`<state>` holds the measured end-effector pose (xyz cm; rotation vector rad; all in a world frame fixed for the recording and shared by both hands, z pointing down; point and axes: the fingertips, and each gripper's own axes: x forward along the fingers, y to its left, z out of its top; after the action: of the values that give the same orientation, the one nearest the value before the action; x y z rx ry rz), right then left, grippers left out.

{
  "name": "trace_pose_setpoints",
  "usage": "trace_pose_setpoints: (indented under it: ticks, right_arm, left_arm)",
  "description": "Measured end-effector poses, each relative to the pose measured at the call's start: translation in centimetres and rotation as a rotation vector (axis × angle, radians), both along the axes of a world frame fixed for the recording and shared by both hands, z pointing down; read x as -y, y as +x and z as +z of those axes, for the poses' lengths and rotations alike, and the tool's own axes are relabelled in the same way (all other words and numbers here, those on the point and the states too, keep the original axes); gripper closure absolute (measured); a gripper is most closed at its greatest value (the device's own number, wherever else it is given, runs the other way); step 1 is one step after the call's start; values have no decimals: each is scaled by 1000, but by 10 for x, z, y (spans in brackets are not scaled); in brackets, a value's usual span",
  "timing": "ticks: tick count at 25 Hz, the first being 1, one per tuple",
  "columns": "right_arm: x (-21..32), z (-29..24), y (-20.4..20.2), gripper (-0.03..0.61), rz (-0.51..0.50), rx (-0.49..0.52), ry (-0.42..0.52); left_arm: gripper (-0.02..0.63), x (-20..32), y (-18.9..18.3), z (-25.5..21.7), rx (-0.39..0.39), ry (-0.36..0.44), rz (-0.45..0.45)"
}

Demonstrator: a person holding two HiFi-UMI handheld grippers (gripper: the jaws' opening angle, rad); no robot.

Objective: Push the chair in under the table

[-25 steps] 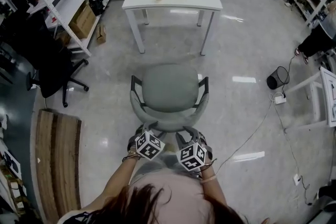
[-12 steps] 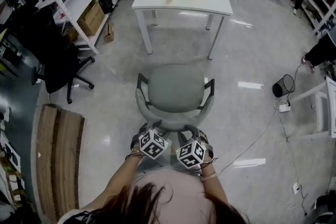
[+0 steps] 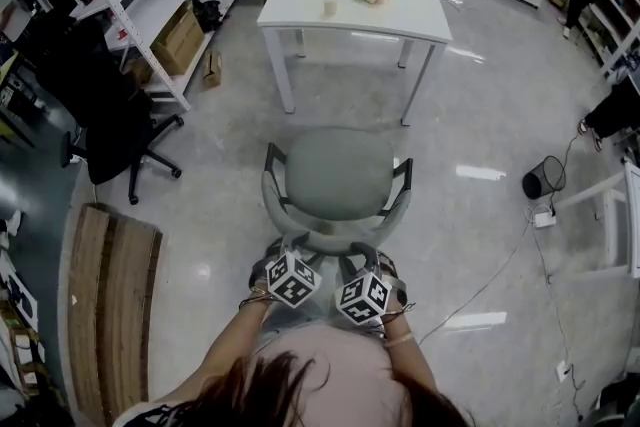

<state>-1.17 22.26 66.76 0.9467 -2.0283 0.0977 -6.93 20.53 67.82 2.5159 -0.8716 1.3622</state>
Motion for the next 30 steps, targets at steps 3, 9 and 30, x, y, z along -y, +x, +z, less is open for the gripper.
trace_pose_setpoints:
  ticks: [3,9,30]
  right_arm:
    - [11,1,-1,434,-7,-7,-3]
    - [32,2,-1,434,-9,-4,0]
    - [95,7,-6,434,-45,-22,-57]
  left_arm:
    - [379,10,-1,0,1,6,0]
    - [379,31,-1,1,6,13,1]
    - [379,94,-5,2,48,-36,19]
